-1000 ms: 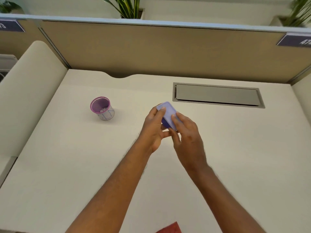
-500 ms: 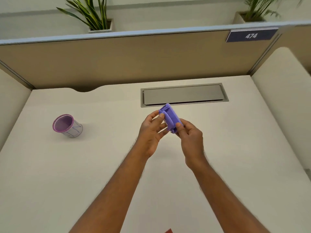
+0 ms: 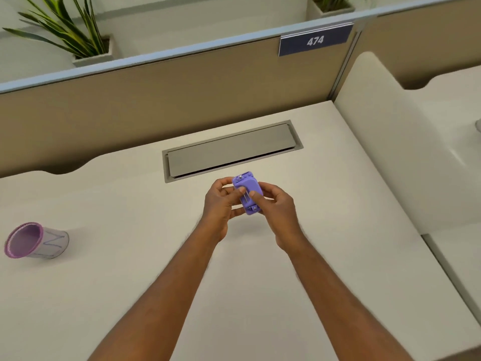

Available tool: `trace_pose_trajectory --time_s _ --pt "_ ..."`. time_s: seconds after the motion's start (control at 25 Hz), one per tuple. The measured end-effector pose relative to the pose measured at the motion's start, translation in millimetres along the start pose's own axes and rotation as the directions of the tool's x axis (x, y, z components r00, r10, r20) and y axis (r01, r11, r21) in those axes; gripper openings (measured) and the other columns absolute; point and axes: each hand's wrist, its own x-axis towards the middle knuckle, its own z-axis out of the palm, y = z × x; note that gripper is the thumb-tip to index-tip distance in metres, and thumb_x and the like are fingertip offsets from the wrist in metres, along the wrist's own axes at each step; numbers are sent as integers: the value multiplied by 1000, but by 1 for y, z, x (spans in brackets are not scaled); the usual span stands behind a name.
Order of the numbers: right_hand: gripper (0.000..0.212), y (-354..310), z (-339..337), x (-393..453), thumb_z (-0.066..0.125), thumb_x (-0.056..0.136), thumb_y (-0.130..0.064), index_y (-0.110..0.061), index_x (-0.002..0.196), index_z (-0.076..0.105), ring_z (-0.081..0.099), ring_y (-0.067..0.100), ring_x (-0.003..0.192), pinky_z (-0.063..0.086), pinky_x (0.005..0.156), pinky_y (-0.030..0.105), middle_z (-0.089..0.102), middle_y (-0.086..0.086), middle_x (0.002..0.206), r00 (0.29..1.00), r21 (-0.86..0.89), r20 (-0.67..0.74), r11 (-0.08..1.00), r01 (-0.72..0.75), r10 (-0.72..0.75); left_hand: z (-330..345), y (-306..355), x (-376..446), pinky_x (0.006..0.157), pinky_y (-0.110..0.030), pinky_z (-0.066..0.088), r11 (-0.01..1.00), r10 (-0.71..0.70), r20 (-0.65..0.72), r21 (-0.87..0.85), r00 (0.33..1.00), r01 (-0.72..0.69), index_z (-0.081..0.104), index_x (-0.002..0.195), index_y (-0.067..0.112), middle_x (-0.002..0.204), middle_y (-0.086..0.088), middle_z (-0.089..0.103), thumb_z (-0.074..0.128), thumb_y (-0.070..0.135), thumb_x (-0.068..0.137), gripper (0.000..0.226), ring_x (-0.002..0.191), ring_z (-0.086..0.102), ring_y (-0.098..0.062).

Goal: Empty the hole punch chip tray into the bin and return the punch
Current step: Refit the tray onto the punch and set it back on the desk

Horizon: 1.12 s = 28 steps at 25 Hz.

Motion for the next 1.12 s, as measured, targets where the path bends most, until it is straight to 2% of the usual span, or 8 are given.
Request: trace_pose_trajectory --time_s 0.2,0.36,0.44,0.56,0.64,0.72,0.88,1.12 --pt "45 15 -35 46 77 90 -23 -13 132 64 73 23 107 60 94 42 74 5 118 993 35 -37 993 -114 115 39 -15 35 66 -27 61 986 9 1 169 1000 -9 62 122 21 103 -5 77 72 22 92 31 90 77 -22" --pt "44 27 -66 96 77 90 -23 -11 130 63 71 22 105 60 86 33 72 6 120 968 24 -210 991 -134 136 65 -33 65 89 -39 58 885 77 -27 463 997 -56 61 130 21 115 -1 69 65 30 96 35 105 68 -22" --pt "41 31 -81 119 77 90 -25 -14 127 63 69 17 101 53 74 21 71 5 120 949 -24 -290 991 -134 121 68 -45 77 101 -40 52 745 179 43 647 983 -164 60 132 20 131 -2 65 63 28 97 36 117 61 -22" --pt "39 37 -97 148 77 89 -27 -15 123 64 69 16 97 48 69 17 71 3 118 932 -41 -341 989 -145 123 63 -66 90 114 -41 39 389 298 206 866 932 -315 55 140 18 150 -3 53 60 32 97 46 138 45 -27" --pt "33 40 -100 162 77 89 -28 -18 118 64 68 13 92 47 66 16 71 0 112 933 -92 -345 985 -145 105 59 -77 99 118 -44 33 187 309 266 924 913 -333 51 145 17 158 -7 44 59 37 96 54 145 37 -29" --pt "25 44 -101 171 75 90 -29 -24 110 61 66 3 83 45 58 8 69 -6 103 934 -143 -347 980 -138 81 57 -86 106 121 -47 28 83 287 292 941 912 -327 47 148 17 162 -9 37 58 41 94 60 149 33 -31" --pt "14 50 -98 175 70 94 -29 -22 104 62 61 0 78 43 55 1 64 -11 92 933 -320 -359 943 -87 -35 55 -95 113 123 -52 23 19 257 308 946 916 -323 45 149 18 164 -9 34 55 44 95 61 150 30 -31" --pt "29 50 -97 176 62 99 -25 -7 76 62 47 18 62 35 50 17 59 3 72 936 -536 -322 842 -57 -142 53 -95 116 123 -52 22 -13 243 323 944 915 -330 44 151 20 164 -8 33 52 47 96 62 149 30 -31"
